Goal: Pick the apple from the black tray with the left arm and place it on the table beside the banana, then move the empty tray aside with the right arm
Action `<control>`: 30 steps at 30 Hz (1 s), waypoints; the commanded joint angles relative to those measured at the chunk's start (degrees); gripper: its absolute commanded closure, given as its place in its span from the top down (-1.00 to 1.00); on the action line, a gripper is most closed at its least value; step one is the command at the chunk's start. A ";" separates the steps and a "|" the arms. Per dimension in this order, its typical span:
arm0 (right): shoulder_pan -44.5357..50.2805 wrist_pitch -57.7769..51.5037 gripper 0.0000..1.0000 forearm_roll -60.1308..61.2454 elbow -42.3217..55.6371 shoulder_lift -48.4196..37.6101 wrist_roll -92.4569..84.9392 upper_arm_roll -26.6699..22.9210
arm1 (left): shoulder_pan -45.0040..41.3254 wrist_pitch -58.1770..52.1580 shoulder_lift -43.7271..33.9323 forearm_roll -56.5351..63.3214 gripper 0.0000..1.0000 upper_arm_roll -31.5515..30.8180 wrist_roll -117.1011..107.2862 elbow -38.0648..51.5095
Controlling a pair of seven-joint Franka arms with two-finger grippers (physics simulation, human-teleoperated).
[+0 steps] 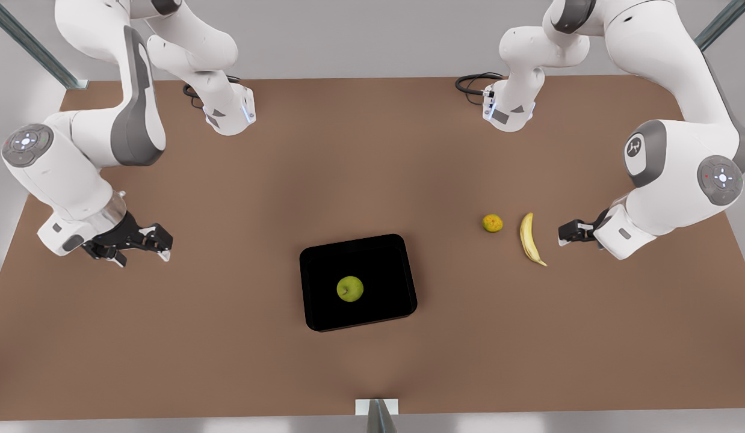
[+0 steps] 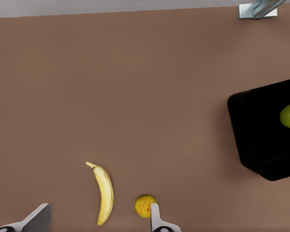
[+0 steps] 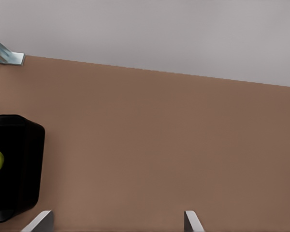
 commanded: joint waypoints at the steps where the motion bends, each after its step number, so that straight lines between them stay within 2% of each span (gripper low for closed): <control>1: 0.56 -0.51 1.00 -0.33 0.08 0.00 0.19 0.10 | -0.01 0.43 -0.08 0.10 1.00 -0.01 0.37 0.02; 4: 1.61 0.20 1.00 -0.42 0.17 4.13 0.19 0.19 | 1.74 1.21 -0.08 -1.47 1.00 -0.45 2.65 -0.77; 5: 2.49 0.46 1.00 -0.33 3.24 8.61 0.19 0.10 | 2.10 2.09 3.26 -5.18 1.00 -0.98 11.61 0.54; 6: 2.76 0.46 1.00 -0.33 4.56 9.76 0.19 0.10 | -3.69 3.06 4.14 -0.61 1.00 -0.98 2.95 2.12; 8: 2.76 0.46 1.00 -0.33 4.65 10.02 0.19 -0.08 | -17.84 7.98 6.25 -0.51 1.00 -1.42 -28.80 2.92; 9: 2.76 -0.06 1.00 -0.33 5.97 9.67 0.37 0.01 | -22.59 8.16 7.12 0.36 1.00 -1.24 -30.39 2.30; 12: 2.76 -3.67 1.00 -0.25 8.34 7.12 0.28 -0.16 | -30.77 19.67 18.72 3.27 1.00 -1.94 -54.47 6.78; 16: 2.50 -4.29 1.00 -0.25 8.43 6.95 0.28 -0.43 | -32.88 25.03 24.17 5.90 1.00 -1.77 -62.27 8.45; 17: 2.50 -4.29 1.00 -0.25 8.43 7.12 0.28 -0.43 | -33.41 27.41 28.46 6.25 1.00 -1.77 -69.49 12.30; 21: 2.50 -4.29 1.00 -0.33 8.43 7.12 0.28 -0.43 | -33.41 30.91 36.48 7.75 1.00 0.69 -66.95 21.81; 23: 2.50 -4.29 1.00 -0.33 8.43 7.21 0.28 -0.43 | -33.50 37.07 39.82 7.92 1.00 1.04 -67.04 21.99; 25: 2.50 -4.29 1.00 -0.33 8.43 7.30 0.28 -0.43 | -34.64 39.71 44.57 11.44 1.00 0.87 -66.78 26.03; 30: 2.50 -4.29 1.00 -1.48 8.43 7.21 0.28 -0.43 | -35.70 40.06 45.54 11.44 1.00 0.69 -67.48 29.19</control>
